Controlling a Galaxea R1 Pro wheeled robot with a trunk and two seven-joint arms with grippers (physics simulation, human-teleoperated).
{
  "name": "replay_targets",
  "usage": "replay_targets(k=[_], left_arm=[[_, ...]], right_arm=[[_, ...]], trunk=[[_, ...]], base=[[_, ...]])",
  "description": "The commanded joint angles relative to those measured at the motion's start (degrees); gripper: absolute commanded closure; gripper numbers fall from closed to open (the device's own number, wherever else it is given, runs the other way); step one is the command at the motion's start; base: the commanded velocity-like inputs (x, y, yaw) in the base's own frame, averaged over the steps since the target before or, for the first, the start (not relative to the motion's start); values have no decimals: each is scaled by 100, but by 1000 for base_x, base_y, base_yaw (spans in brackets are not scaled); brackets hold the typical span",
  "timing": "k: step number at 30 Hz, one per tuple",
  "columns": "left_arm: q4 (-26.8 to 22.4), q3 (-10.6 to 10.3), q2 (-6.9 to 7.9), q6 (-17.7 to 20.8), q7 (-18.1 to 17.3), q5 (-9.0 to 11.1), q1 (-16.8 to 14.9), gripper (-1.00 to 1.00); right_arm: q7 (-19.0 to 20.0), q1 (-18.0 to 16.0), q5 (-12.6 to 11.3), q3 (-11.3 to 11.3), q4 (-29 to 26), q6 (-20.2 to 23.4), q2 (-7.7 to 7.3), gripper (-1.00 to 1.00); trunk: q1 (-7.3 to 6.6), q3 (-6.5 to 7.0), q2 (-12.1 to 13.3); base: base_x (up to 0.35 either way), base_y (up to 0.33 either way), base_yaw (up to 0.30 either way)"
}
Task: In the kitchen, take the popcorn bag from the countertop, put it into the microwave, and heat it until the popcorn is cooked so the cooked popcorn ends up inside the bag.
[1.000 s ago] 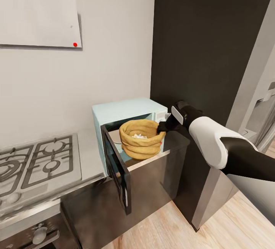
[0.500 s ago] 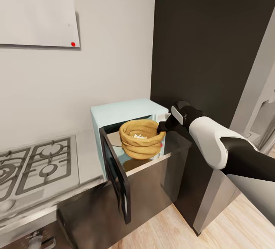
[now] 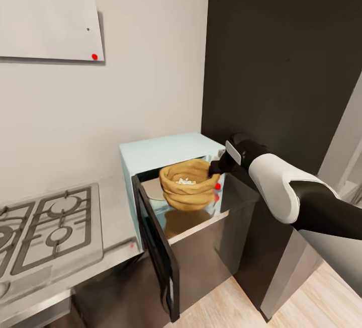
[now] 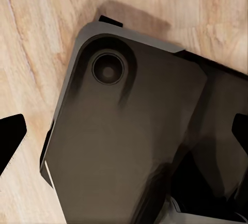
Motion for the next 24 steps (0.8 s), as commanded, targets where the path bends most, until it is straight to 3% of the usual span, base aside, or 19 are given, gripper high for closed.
replay_targets(k=[1,11,24], left_arm=[[0,6,1,-8,-28,36,-1,-100],[0,3,-5,-8,-28,36,-1,-100],[0,5,-5,-8,-28,36,1,-100]], right_arm=[[24,-8,-102,-154,-18,27,4,100],[96,-8,-131,-156,-5,44,12,100],[95,-8,-134,-158,88,33,52,100]], trunk=[[2,-5,-5],[2,-5,-5],[2,-5,-5]], base=[[152,118,0],[129,104,0],[43,16,0]])
